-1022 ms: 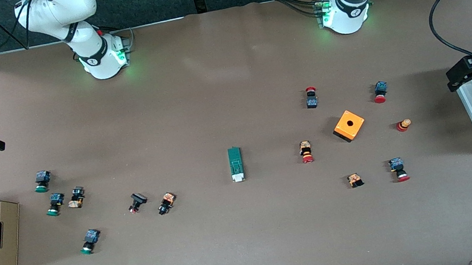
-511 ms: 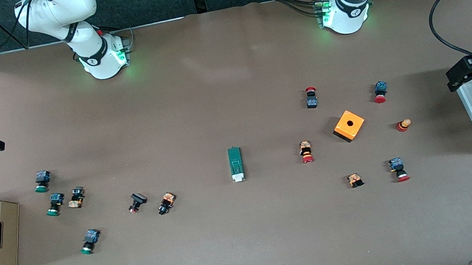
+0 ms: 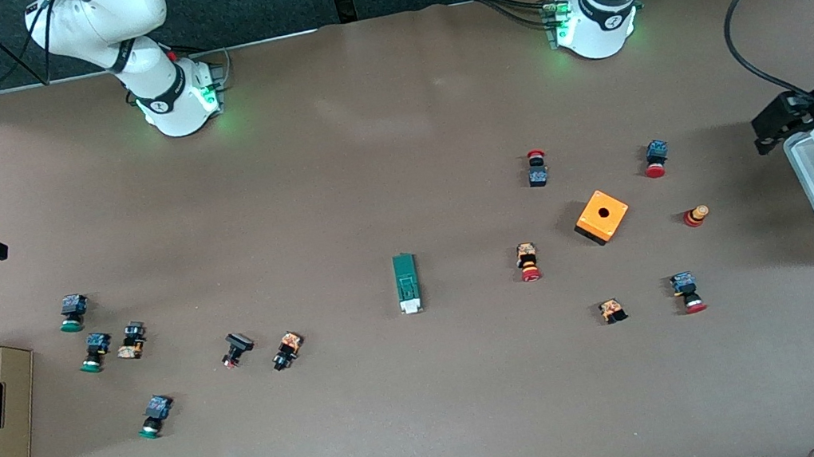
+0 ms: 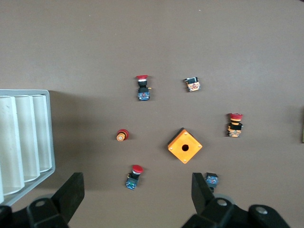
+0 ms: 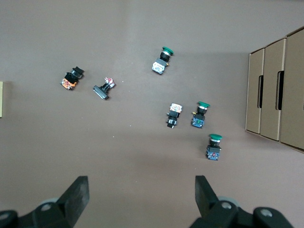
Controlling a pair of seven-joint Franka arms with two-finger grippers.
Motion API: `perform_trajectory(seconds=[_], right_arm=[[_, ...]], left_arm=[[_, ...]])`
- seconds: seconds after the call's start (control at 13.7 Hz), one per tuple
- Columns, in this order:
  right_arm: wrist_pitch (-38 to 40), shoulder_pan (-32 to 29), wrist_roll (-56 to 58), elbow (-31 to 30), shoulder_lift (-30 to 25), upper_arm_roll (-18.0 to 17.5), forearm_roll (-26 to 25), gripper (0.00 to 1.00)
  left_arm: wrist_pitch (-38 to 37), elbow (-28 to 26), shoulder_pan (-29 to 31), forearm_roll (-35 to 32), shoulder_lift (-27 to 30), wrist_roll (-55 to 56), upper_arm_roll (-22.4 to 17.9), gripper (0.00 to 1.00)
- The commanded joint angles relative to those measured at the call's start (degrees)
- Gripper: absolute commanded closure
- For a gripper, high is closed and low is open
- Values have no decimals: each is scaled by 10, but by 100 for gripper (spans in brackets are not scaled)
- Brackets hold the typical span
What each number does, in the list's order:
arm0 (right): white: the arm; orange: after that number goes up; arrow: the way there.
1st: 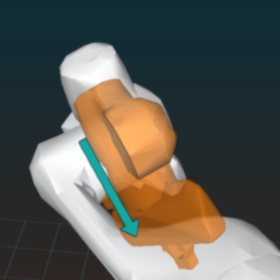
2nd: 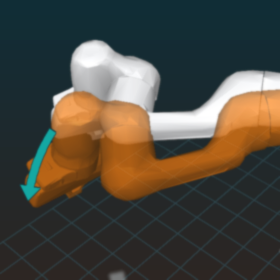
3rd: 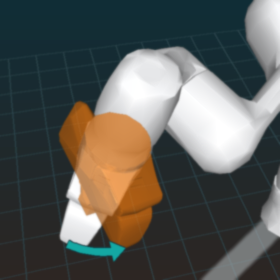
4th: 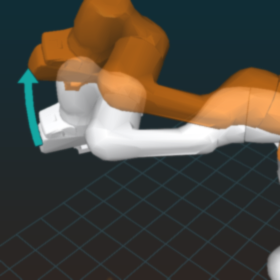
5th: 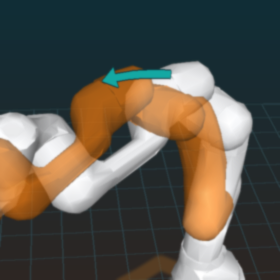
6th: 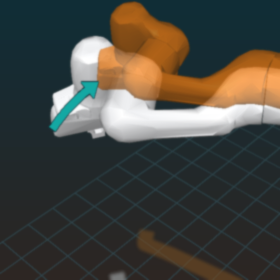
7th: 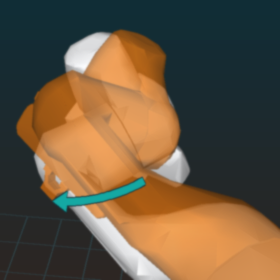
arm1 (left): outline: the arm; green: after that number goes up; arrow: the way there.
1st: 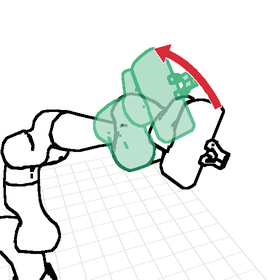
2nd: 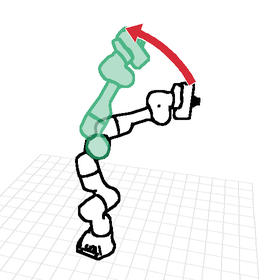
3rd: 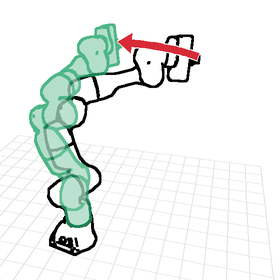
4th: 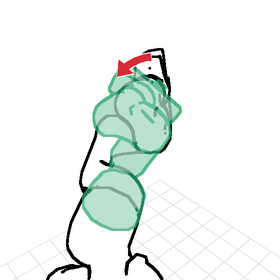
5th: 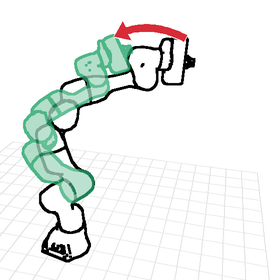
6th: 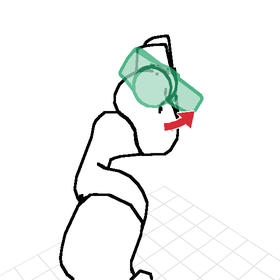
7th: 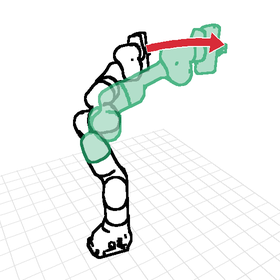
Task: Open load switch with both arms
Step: 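Move the left gripper over the green load switch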
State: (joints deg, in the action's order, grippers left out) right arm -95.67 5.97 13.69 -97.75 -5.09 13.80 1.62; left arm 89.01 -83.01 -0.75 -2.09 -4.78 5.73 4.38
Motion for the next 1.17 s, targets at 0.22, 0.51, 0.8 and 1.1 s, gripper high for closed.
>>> perform_trajectory(seconds=[0.22, 0.51, 0.8, 1.1], right_arm=[[6, 2, 2, 8, 0, 2, -18, 1], [5, 2, 2, 8, 0, 2, -18, 1], [5, 2, 2, 8, 0, 3, -18, 1], [5, 1, 2, 8, 0, 3, -18, 1]], left_arm=[[-13, 5, -42, -2, 12, 132, 48, 0], [-5, 7, -100, -2, 26, 236, 80, 0], [41, 22, -181, -60, 28, 327, 110, 0], [48, 4, -274, -206, 14, 423, 144, 0]])
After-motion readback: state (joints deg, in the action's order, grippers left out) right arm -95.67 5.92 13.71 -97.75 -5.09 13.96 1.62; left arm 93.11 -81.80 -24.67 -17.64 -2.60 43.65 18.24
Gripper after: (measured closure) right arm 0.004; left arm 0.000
